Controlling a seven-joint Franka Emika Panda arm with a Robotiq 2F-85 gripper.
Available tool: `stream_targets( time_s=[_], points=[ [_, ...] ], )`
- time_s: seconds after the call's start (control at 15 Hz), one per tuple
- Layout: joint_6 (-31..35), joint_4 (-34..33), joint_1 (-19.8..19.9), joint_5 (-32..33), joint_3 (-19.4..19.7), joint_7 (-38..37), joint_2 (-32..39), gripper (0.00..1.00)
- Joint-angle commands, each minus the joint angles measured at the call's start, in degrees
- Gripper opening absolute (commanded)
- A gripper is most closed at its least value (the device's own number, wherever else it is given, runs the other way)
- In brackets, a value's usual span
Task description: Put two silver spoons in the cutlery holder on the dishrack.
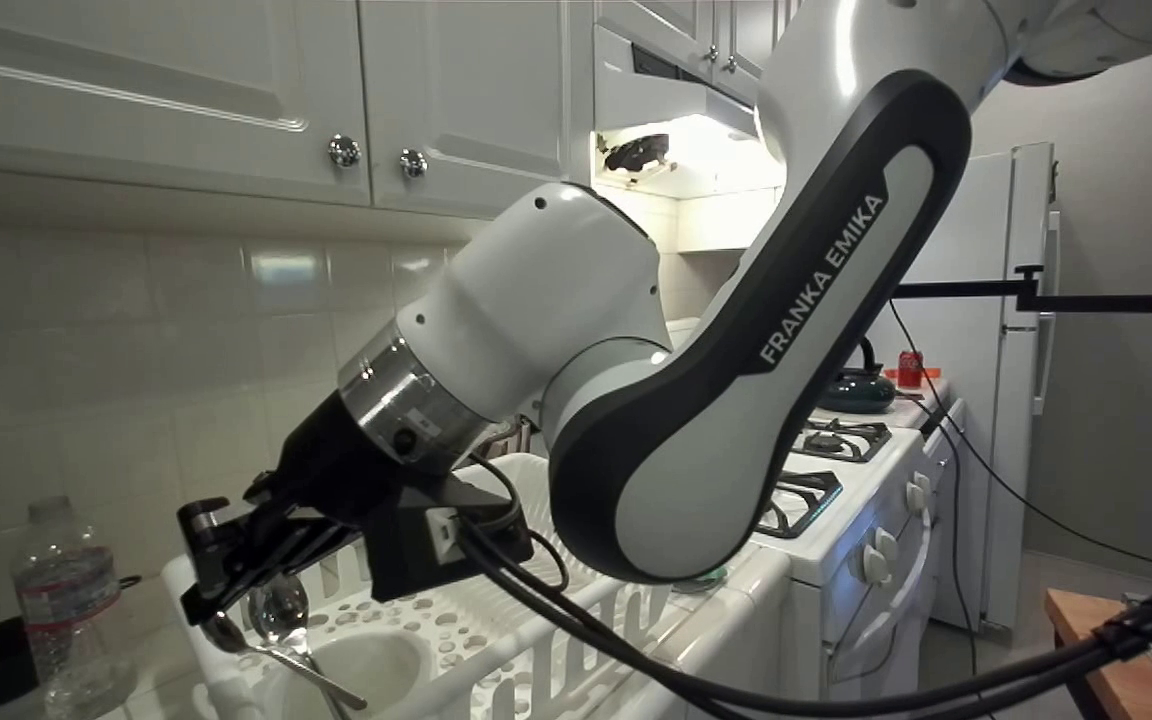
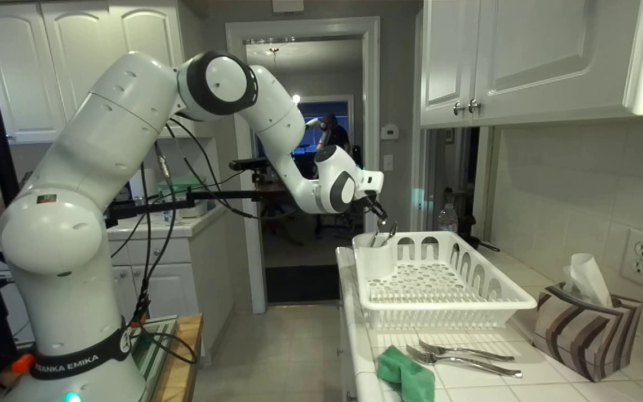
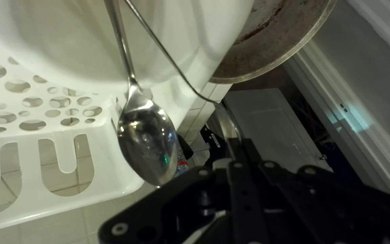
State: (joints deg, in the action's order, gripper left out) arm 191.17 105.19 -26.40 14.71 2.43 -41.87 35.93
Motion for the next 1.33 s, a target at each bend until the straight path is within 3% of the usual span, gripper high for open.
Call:
stream_targets(
  time_s=[0.0, 0.27, 0.33, 0.4, 0.73, 0.8, 0.87, 0.93, 1.0, 1.13, 1.27],
  points=[
    [0.61, 1.18, 2.91, 1.56, -3.49, 1.08, -0.06, 0.01],
    [-0.51, 1.83, 3.96, 1.39, -4.76, 2.5, -0.21, 0.01],
    [-0.83, 1.98, 4.3, 1.3, -5.05, 2.76, -0.3, 0.28],
    [-1.1, 1.96, 4.61, 1.26, -5.29, 2.95, -0.36, 0.29],
    [-1.91, 1.68, 4.54, 0.62, -4.28, 2.89, -0.6, 0.62],
    [-3.3, 1.91, 6.46, -7.08, -7.67, 10.56, -0.72, 0.7],
    [-4.05, 1.03, 5.4, -1.66, -5.06, 3.92, -0.63, 0.76],
    [-5.03, 0.85, 6.07, -2.42, -5.8, 5.22, -0.87, 0.84],
    [-6.34, 1.23, 9.12, -9.02, -10.63, 12.86, -1.31, 0.9],
    [-8.5, 0.81, 11.55, -12.69, -13.99, 16.34, -1.73, 0.99],
    [-11.36, 0.29, 13.87, -16.33, -17.32, 20.01, -2.19, 1.0]
  ],
)
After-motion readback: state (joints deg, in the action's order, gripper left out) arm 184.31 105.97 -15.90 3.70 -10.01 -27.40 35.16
